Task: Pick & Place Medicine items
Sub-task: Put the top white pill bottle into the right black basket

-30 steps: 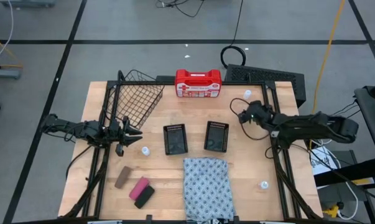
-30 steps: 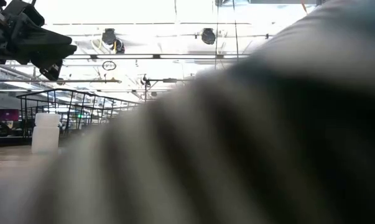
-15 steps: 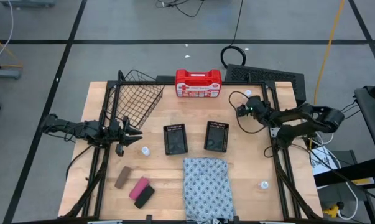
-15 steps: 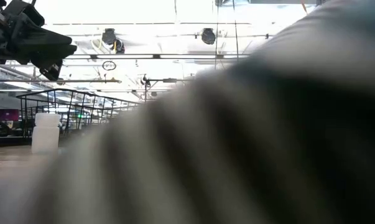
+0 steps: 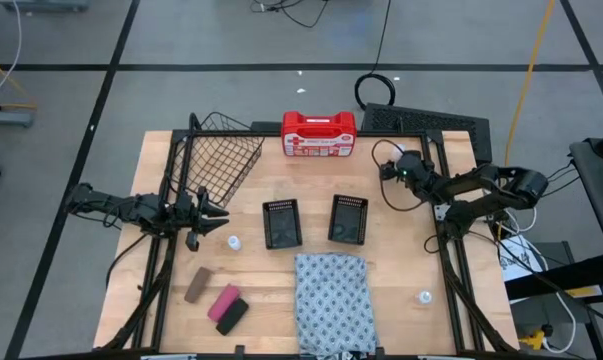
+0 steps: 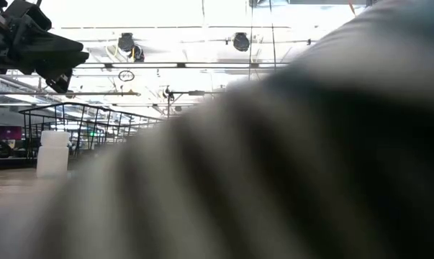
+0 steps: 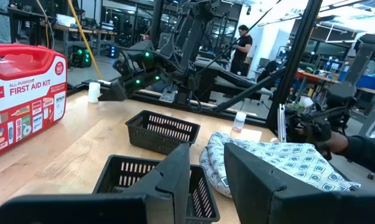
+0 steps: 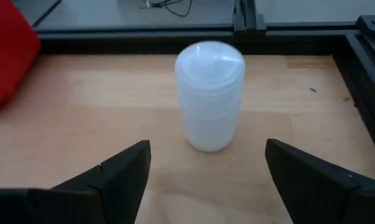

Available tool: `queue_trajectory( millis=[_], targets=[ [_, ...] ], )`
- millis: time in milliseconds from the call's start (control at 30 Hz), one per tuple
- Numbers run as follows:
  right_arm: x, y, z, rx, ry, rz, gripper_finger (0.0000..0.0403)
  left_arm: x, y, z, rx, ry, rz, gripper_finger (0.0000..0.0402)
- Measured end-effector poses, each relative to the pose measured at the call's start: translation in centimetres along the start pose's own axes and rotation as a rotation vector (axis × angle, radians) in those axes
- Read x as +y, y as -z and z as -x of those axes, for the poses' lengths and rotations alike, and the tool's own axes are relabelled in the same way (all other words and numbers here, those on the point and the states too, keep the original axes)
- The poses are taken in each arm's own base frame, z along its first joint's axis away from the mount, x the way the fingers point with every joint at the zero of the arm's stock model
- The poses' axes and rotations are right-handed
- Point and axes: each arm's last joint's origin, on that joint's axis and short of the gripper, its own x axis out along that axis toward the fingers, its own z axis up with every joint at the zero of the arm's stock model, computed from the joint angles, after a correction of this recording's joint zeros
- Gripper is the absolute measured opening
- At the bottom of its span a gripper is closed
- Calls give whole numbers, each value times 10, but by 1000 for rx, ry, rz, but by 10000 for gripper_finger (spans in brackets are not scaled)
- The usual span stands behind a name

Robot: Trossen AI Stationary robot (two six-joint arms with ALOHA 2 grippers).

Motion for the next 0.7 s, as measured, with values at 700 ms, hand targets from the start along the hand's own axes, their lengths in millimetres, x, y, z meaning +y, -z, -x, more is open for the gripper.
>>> queue_trajectory(
  millis=[700],
  targets=[
    [7, -11, -5, 13, 18, 38, 287, 0, 0, 0, 0, 0, 0, 108]
  ],
)
